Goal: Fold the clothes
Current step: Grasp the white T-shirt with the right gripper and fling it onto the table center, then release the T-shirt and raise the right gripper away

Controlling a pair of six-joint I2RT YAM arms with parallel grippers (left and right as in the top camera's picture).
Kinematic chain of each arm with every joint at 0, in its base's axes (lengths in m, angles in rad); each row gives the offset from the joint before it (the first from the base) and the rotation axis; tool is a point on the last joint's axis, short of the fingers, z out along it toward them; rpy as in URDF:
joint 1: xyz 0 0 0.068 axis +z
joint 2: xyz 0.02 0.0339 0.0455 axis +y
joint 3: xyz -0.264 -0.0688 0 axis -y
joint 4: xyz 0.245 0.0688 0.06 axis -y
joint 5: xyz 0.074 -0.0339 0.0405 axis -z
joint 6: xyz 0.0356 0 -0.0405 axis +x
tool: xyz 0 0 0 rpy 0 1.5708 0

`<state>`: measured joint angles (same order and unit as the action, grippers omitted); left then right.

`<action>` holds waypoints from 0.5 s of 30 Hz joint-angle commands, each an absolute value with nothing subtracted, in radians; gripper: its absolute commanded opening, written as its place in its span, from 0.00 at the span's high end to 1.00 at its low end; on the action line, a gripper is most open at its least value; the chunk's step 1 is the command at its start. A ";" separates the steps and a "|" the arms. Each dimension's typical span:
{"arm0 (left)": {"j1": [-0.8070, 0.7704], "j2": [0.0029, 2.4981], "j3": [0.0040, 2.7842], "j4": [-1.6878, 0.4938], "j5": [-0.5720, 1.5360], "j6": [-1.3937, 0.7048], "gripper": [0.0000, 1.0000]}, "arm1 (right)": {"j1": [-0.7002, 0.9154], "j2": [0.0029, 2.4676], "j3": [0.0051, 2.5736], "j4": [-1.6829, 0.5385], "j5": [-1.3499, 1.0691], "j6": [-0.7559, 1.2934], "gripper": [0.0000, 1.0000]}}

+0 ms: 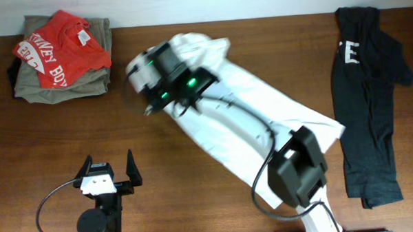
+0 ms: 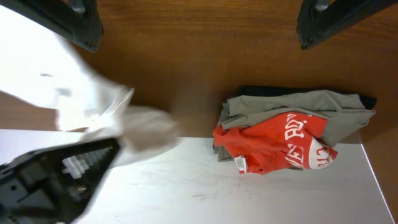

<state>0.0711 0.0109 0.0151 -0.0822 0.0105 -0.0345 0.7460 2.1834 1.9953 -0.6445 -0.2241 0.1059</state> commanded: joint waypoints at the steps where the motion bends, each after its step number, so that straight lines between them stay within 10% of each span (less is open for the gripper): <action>1: 0.068 0.006 0.009 -0.084 0.011 -0.030 0.01 | 0.790 2.193 2.015 -0.641 -0.180 0.112 0.69; 3: 0.068 0.006 0.009 -0.083 0.011 -0.030 0.01 | 0.760 2.156 2.016 -0.686 -0.059 0.112 0.56; 4: 0.068 0.006 0.009 -0.084 0.011 -0.030 0.01 | 0.706 2.110 2.033 -0.754 0.019 0.112 0.22; 5: 0.068 0.006 0.009 -0.083 0.011 -0.030 0.01 | 0.667 2.084 2.045 -0.798 0.040 0.112 0.13; 10: 0.068 0.006 0.009 -0.084 0.011 -0.030 0.01 | 0.273 2.006 2.051 -1.075 0.009 0.157 0.01; 11: 0.068 0.006 0.009 -0.084 0.011 -0.030 0.01 | 0.184 2.016 2.051 -1.169 0.012 0.115 0.02; 14: 0.068 0.006 0.009 -0.084 0.011 -0.030 0.01 | -0.013 2.054 2.000 -1.251 0.014 0.131 0.74; 15: 0.068 0.006 0.009 -0.084 0.011 -0.030 0.01 | -0.056 2.066 1.971 -1.250 0.023 0.132 0.83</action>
<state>0.0711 0.0109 0.0151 -0.0822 0.0105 -0.0345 0.0254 2.0308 2.0251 -1.2388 0.0078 0.1303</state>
